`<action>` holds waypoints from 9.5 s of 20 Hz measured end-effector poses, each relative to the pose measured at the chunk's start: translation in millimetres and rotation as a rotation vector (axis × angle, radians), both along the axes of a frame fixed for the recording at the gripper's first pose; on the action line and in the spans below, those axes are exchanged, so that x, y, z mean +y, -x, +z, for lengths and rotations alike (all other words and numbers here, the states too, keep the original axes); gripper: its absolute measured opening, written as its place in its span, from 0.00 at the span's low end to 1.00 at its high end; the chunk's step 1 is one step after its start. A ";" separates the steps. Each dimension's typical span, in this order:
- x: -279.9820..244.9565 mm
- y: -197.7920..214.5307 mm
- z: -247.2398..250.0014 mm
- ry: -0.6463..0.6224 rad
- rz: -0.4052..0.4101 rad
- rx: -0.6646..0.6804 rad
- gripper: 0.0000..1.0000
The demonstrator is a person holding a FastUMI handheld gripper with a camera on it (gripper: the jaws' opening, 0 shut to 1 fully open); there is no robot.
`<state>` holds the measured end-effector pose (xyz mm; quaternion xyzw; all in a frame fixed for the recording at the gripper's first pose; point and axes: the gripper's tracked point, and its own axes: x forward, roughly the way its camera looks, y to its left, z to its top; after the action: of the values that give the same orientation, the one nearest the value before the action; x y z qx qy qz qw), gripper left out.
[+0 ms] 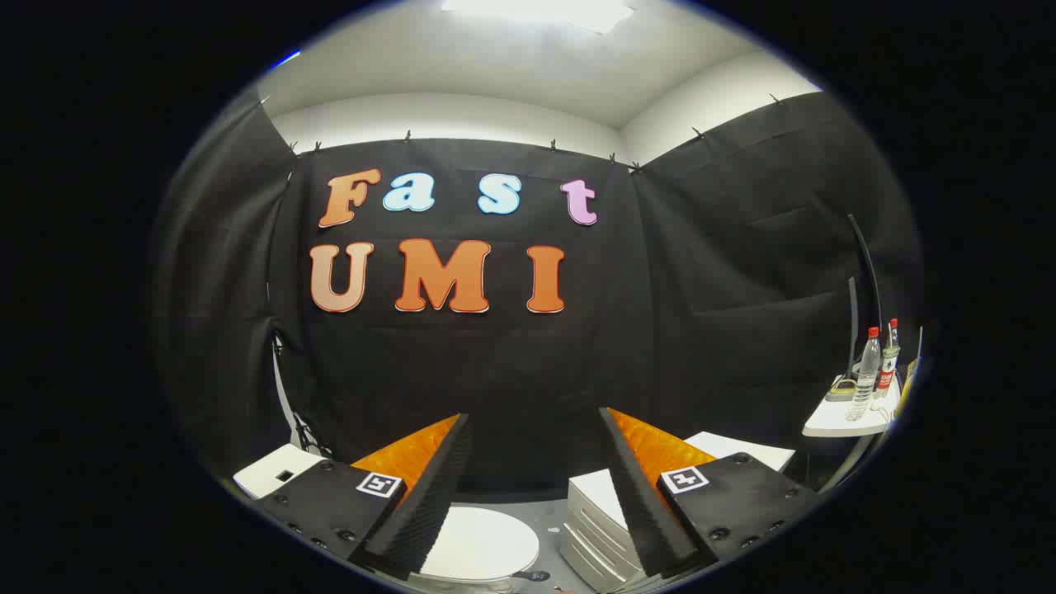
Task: Open the toilet lid.
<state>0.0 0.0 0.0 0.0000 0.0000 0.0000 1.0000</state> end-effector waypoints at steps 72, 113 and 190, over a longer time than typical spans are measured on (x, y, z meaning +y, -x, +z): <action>-19.5 -3.2 -589.4 -1.058 -0.142 0.701 0.69; 198.8 -51.9 -223.9 -0.413 0.093 0.399 0.08; 90.8 -60.6 -48.0 -0.037 0.203 0.113 0.98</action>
<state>60.6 90.8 -48.0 0.0182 0.0563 0.1013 0.9931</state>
